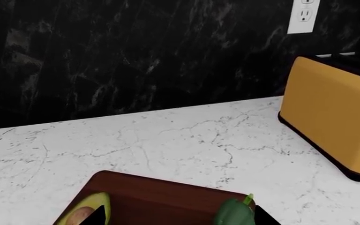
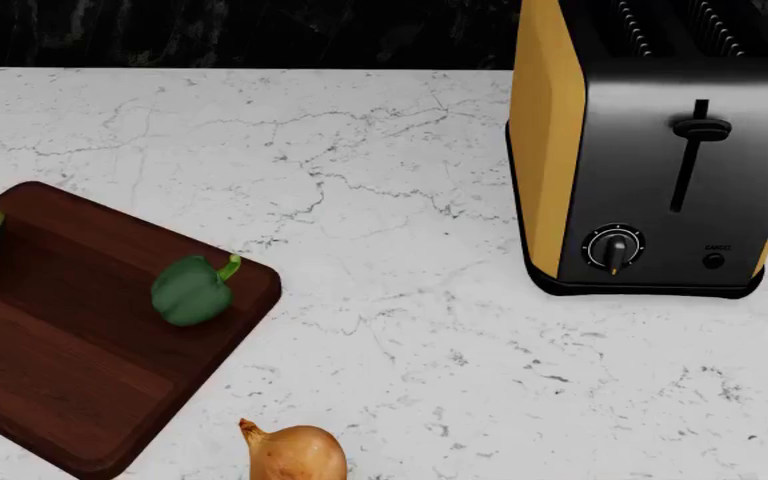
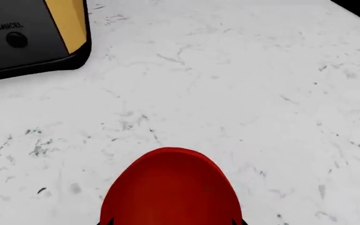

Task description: Place the avocado, onion, tomato and bell pepper on the cutting board.

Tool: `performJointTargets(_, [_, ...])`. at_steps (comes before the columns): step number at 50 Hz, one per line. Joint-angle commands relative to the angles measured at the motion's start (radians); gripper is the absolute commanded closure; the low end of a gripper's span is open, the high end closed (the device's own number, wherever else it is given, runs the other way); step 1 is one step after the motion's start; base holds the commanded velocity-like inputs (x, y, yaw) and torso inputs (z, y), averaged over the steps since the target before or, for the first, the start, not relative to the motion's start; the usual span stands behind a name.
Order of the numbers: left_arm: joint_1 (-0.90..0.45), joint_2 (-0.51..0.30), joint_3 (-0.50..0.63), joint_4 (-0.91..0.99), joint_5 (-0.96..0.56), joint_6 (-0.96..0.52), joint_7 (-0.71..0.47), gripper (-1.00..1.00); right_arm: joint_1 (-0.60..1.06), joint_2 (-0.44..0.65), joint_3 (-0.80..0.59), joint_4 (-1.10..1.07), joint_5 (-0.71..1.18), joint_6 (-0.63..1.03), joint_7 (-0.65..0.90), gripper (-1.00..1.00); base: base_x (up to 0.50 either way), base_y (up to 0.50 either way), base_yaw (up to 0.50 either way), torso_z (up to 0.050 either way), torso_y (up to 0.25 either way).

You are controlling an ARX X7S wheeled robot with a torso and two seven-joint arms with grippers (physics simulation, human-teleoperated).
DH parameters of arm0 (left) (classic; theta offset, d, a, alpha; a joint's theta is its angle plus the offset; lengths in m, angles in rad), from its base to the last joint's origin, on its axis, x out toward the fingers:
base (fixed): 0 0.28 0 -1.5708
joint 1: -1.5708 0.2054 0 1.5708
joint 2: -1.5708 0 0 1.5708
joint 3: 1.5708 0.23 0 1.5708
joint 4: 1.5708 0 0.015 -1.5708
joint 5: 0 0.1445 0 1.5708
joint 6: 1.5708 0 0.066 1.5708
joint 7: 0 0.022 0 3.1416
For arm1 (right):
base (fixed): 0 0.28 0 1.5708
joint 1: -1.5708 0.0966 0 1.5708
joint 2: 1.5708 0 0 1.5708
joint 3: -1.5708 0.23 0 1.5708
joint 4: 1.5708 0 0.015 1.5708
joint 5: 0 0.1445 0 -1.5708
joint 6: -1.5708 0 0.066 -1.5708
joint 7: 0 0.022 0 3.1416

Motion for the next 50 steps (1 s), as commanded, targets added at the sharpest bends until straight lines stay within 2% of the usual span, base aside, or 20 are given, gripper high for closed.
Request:
performJointTargets(1, [0.004, 0.003, -0.042, 0.0, -0.006, 0.001, 0.045, -1.0, 0.278, 0.016, -0.209, -0.003, 0.065, 0.067, 0.028, 1.0, 0.0, 0.0, 0.0, 0.0, 0.0])
performJointTargets(7, [0.022, -0.01, -0.055, 0.002, -0.002, 0.01, 0.057, -1.0, 0.513, -0.013, -0.384, 0.024, 0.103, 0.14, 0.064, 1.0, 0.0, 0.0, 0.0, 0.0, 0.0])
performJointTargets(21, [0.061, -0.04, -0.085, 0.017, -0.004, 0.032, 0.073, -1.0, 0.835, -0.135, -0.615, 0.123, 0.052, 0.239, 0.037, 1.0, 0.0, 0.0, 0.0, 0.0, 0.0])
performJointTargets(29, [0.064, -0.054, -0.098, 0.026, -0.017, 0.04, 0.07, -1.0, 1.02, -0.234, -0.749, 0.182, -0.016, 0.283, -0.036, 1.0, 0.0, 0.0, 0.0, 0.0, 0.0])
performJointTargets(35, [0.074, -0.069, -0.111, 0.028, -0.02, 0.046, 0.076, -1.0, 1.117, -0.311, -0.822, 0.204, -0.03, 0.302, -0.08, 1.0, 0.0, 0.0, 0.0, 0.0, 0.0])
performJointTargets(50, [0.098, -0.106, -0.144, 0.031, -0.03, 0.064, 0.079, -1.0, 1.232, -0.437, -0.973, 0.26, -0.134, 0.25, -0.236, 1.0, 0.0, 0.0, 0.0, 0.0, 0.0])
